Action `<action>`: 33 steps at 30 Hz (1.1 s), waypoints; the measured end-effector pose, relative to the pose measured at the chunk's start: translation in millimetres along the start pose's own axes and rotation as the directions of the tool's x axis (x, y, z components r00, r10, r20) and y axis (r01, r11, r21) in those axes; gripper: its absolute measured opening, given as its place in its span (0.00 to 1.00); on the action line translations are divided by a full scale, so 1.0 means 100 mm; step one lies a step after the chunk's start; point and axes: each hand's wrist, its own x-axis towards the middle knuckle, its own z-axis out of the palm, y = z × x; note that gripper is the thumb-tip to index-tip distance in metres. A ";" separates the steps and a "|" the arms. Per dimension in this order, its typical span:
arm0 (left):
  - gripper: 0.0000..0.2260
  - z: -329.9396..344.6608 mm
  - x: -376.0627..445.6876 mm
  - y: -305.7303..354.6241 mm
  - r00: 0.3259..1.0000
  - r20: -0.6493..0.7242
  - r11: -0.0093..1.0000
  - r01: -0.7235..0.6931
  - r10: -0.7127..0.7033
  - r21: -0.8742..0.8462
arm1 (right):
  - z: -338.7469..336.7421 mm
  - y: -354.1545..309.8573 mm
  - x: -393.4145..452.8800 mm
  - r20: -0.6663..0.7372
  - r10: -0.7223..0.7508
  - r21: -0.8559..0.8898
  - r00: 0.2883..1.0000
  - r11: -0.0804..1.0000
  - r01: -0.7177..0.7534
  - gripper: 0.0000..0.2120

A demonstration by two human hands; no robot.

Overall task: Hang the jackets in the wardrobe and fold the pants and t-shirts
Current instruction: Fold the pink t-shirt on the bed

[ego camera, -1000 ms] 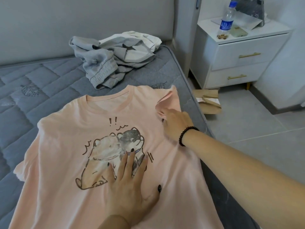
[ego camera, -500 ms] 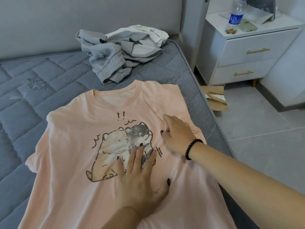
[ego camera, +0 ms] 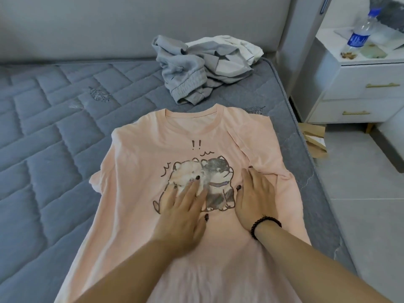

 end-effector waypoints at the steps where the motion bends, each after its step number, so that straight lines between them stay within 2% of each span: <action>1: 0.27 -0.05 -0.12 -0.30 0.999 0.004 0.998 0.034 -0.034 0.045 | -0.01 0.00 0.01 0.002 0.005 0.000 1.000 1.000 -0.005 0.29; 4: 0.27 -0.13 -0.67 -0.97 0.962 0.013 0.961 0.271 -0.272 0.056 | 0.00 -0.01 0.02 -0.008 0.005 -0.010 1.000 1.000 -0.005 0.31; 6: 0.27 -0.12 -0.84 -1.07 0.939 0.029 0.940 0.342 -0.342 0.017 | -0.01 -0.02 0.01 -0.027 0.026 0.003 0.999 1.000 -0.026 0.31; 9: 0.28 -0.08 -0.80 -1.05 0.937 0.048 0.938 0.347 -0.347 -0.004 | -0.02 -0.08 0.01 -0.053 0.020 -0.009 0.998 1.000 -0.020 0.29; 12: 0.28 -0.09 -0.81 -1.08 0.937 0.031 0.936 0.349 -0.348 -0.039 | -0.07 -0.17 -0.06 -0.155 0.002 0.019 0.988 1.000 0.001 0.20; 15: 0.28 -0.06 -0.84 -1.08 0.942 -0.019 0.937 0.333 -0.336 -0.105 | -0.07 -0.71 -0.09 -0.183 -0.028 0.166 0.983 0.984 0.059 0.23; 17: 0.29 -0.04 -0.83 -1.09 0.904 -0.115 0.888 0.369 -0.412 -0.275 | 0.02 -1.24 -0.10 -0.189 -0.097 0.291 0.977 0.945 0.150 0.17; 18: 0.30 -0.02 -0.83 -1.11 0.842 -0.154 0.812 0.424 -0.517 -0.402 | 0.10 -1.46 -0.13 -0.147 -0.106 0.321 0.983 0.935 0.148 0.16; 19: 0.30 -0.04 -0.83 -1.12 0.746 -0.170 0.700 0.485 -0.644 -0.524 | 0.18 -1.63 -0.17 -0.085 -0.093 0.287 0.992 0.951 0.114 0.20; 21: 0.27 -0.08 -0.78 -1.15 0.483 -0.139 0.423 0.551 -0.865 -0.719 | 0.36 -1.70 -0.23 -0.020 -0.092 0.119 0.996 0.988 0.094 0.27; 22: 0.24 -0.13 -0.72 -1.19 0.348 -0.111 0.305 0.573 -0.931 -0.761 | 0.42 -1.69 -0.24 -0.020 -0.095 0.058 0.995 0.994 0.096 0.29; 23: 0.21 -0.17 -0.65 -1.24 0.242 -0.101 0.233 0.614 -0.965 -0.754 | 0.45 -1.68 -0.26 -0.023 -0.099 0.027 0.995 0.995 0.099 0.29; 25: 0.14 -0.17 -0.48 -1.42 0.160 -0.115 0.195 0.705 -0.980 -0.682 | 0.48 -1.65 -0.23 -0.047 -0.105 0.004 0.993 0.994 0.105 0.29; 26: 0.12 -0.18 -0.39 -1.52 0.144 -0.109 0.180 0.732 -0.984 -0.657 | 0.48 -1.65 -0.22 -0.060 -0.101 0.007 0.993 0.995 0.102 0.28; 28: 0.15 -0.20 -0.29 -1.74 0.191 -0.064 0.188 0.749 -0.980 -0.635 | 0.49 -1.66 -0.21 -0.067 -0.101 0.028 0.993 0.994 0.103 0.28; 32: 0.15 -0.25 -0.34 -2.01 0.414 0.030 0.314 0.733 -0.910 -0.603 | 0.51 -1.63 -0.23 -0.120 -0.130 0.022 0.984 0.991 0.134 0.27; 33: 0.15 -0.26 -0.35 -2.06 0.439 0.041 0.321 0.713 -0.897 -0.624 | 0.53 -1.62 -0.21 -0.126 -0.125 0.030 0.984 0.991 0.130 0.27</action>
